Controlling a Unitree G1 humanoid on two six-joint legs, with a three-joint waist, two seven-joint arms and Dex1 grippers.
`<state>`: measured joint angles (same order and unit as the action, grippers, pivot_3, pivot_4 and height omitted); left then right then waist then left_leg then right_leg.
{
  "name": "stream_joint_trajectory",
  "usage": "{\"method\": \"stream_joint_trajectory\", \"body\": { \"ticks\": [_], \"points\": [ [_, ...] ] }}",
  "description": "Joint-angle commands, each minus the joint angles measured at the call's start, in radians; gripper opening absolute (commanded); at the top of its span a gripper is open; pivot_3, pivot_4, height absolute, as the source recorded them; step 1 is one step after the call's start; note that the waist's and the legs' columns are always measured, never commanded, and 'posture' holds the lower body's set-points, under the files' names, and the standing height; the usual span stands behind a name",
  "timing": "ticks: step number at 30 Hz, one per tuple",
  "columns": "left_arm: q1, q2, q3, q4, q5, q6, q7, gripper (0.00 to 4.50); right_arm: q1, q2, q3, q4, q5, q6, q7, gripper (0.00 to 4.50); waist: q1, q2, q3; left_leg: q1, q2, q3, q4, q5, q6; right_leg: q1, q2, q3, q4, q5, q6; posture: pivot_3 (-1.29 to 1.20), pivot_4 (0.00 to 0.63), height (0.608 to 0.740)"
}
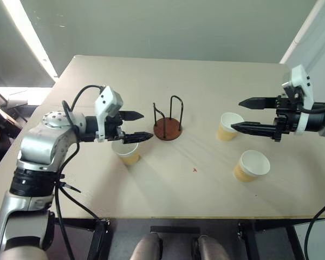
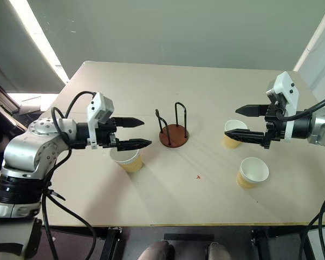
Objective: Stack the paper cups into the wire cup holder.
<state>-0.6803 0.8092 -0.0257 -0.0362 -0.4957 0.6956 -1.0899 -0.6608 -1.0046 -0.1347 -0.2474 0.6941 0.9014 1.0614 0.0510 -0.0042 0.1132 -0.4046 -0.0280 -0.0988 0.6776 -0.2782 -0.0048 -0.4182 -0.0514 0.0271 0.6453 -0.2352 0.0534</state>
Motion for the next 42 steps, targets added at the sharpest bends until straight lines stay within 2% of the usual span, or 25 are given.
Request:
{"method": "stream_joint_trajectory", "body": {
  "ticks": [1,14,31,42],
  "points": [
    [-0.039,-0.014,-0.018,0.001,0.018,-0.010,-0.002,4.50,-0.008,-0.019,-0.021,-0.032,0.015,0.000,0.003,4.45,0.000,0.000,0.000,0.000,0.000,0.000,0.000,0.000,0.000,0.000,0.000,0.000,0.000,0.000,0.000,0.00,0.150,0.740],
    [-0.088,-0.083,-0.086,0.086,0.127,-0.057,0.030,4.50,-0.004,-0.018,-0.027,-0.034,0.014,0.008,-0.006,4.45,0.002,0.000,0.000,0.000,0.000,0.000,0.000,0.000,0.000,0.000,0.000,0.000,0.000,0.000,0.000,0.00,0.150,0.740],
    [-0.181,-0.241,-0.146,0.240,0.236,-0.152,0.055,4.50,0.027,-0.030,-0.063,-0.063,0.037,0.029,-0.034,4.45,0.004,0.000,0.000,0.000,0.000,0.000,0.000,0.000,0.000,0.000,0.000,0.000,0.000,0.000,0.001,0.00,0.150,0.740],
    [-0.238,-0.363,-0.166,0.431,0.342,-0.303,0.134,4.50,0.026,-0.025,-0.060,-0.065,0.046,0.030,-0.053,4.45,0.009,0.000,0.000,-0.001,0.000,0.000,0.001,0.000,0.001,0.001,0.000,0.000,0.000,0.001,0.002,0.00,0.150,0.740]
  ]
}}
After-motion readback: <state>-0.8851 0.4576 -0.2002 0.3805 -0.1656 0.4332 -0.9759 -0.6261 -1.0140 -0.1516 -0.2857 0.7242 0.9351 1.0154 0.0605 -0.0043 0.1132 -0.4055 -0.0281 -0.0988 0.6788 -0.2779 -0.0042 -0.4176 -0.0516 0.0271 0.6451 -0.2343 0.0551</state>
